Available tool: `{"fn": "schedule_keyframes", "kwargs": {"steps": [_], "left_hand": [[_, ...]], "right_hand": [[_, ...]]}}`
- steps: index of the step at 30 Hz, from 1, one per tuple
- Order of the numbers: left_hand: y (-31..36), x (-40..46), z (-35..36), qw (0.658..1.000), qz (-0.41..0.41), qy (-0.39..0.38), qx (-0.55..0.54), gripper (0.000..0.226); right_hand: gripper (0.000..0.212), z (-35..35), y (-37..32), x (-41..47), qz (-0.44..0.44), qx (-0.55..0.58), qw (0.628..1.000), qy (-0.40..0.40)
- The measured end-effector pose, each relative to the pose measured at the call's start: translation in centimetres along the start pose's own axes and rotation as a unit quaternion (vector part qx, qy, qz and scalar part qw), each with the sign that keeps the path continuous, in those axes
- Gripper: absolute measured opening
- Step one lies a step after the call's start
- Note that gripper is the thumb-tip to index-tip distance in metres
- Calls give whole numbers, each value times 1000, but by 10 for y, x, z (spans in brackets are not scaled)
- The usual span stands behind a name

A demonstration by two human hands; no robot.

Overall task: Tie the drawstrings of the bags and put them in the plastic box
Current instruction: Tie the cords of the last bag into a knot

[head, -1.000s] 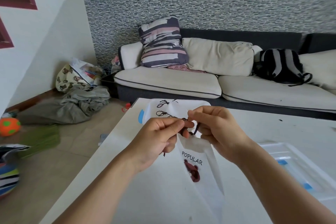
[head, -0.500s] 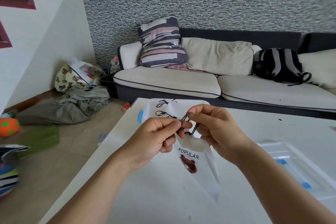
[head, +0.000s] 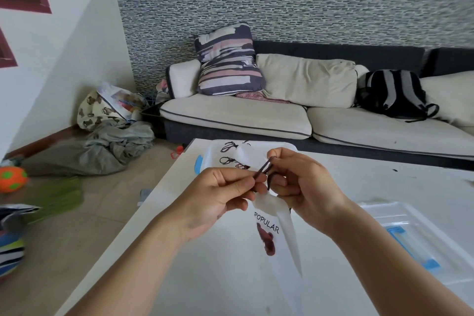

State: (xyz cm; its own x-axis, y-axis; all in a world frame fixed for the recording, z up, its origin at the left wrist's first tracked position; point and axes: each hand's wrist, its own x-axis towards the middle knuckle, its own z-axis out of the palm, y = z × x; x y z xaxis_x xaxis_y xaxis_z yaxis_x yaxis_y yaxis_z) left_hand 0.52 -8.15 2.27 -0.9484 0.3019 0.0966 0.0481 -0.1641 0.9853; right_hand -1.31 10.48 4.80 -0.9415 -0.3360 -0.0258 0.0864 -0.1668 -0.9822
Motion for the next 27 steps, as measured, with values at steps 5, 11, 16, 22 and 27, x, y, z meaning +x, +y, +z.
{"fn": "schedule_keyframes", "kwargs": {"steps": [5,11,16,22,27], "left_hand": [[1,1,2,998,20,58,-16,22],[4,4,9,987,41,80,-130,20],[3,4,14,991,52,81,-93,24],[4,4,8,992,68,78,-77,28],[1,6,6,994,64,72,-51,42]], "right_hand": [[10,-3,-3,-1,-35,-96,995,2],[20,-4,-2,-5,-107,-266,958,-4],[4,2,7,-4,-158,-316,935,11],[8,3,9,-1,-150,-260,953,26],[13,5,12,1,-159,-265,951,11]]}}
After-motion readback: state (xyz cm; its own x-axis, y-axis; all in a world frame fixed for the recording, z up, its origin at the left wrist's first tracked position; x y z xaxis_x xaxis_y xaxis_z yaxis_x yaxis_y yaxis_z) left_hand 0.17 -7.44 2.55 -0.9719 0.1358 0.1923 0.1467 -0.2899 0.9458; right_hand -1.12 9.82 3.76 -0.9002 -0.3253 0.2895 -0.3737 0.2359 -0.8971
